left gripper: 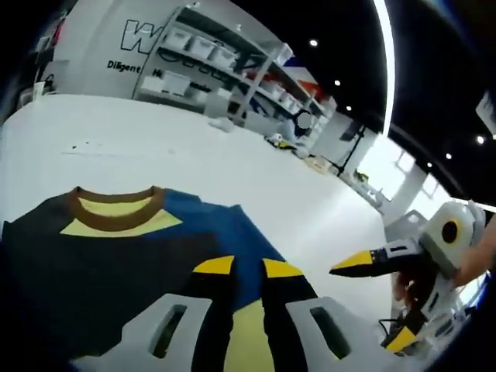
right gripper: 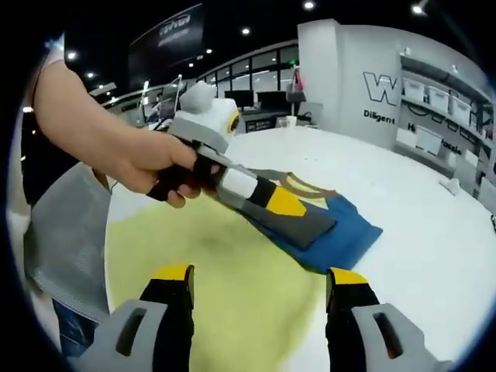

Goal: Fold the garment on the visible template until the final outline fits inside the template.

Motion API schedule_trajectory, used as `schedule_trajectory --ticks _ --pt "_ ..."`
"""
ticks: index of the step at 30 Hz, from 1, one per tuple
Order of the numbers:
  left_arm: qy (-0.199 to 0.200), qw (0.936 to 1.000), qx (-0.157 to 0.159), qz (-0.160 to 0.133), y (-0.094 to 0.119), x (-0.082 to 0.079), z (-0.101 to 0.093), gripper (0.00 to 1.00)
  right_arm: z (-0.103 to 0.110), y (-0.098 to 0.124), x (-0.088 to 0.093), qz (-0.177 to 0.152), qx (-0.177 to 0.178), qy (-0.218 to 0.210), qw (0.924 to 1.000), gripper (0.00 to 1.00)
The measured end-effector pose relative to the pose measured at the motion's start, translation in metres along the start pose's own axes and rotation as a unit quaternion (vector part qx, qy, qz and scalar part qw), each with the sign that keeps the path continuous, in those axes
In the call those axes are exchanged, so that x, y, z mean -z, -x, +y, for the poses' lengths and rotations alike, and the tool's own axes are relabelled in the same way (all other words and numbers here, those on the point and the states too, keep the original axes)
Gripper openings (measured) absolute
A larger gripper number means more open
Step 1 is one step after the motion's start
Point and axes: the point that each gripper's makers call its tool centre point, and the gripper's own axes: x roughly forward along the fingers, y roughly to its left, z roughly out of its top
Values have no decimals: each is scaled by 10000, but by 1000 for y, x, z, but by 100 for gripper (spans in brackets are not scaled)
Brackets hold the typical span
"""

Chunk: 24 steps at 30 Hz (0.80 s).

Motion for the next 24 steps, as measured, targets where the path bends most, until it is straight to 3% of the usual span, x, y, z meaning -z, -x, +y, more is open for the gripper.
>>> schedule_trajectory --ticks 4,10,14,16,20,24 --pt "-409 9988 277 52 30 1 -13 10 0 3 9 75 -4 30 10000 66" --pt "-438 9990 65 74 94 15 6 8 -2 11 23 172 51 -34 9998 65" --pt "-494 9982 -182 279 140 39 24 9 3 18 35 284 47 52 9996 64" --pt "-673 9959 -245 562 166 58 30 9 8 22 40 335 -3 170 9993 63" --pt "-997 9887 -277 1088 209 92 39 7 20 31 52 408 -155 247 9987 61" --pt "-1118 9834 -162 1421 238 115 38 5 34 40 62 480 -320 408 9975 56"
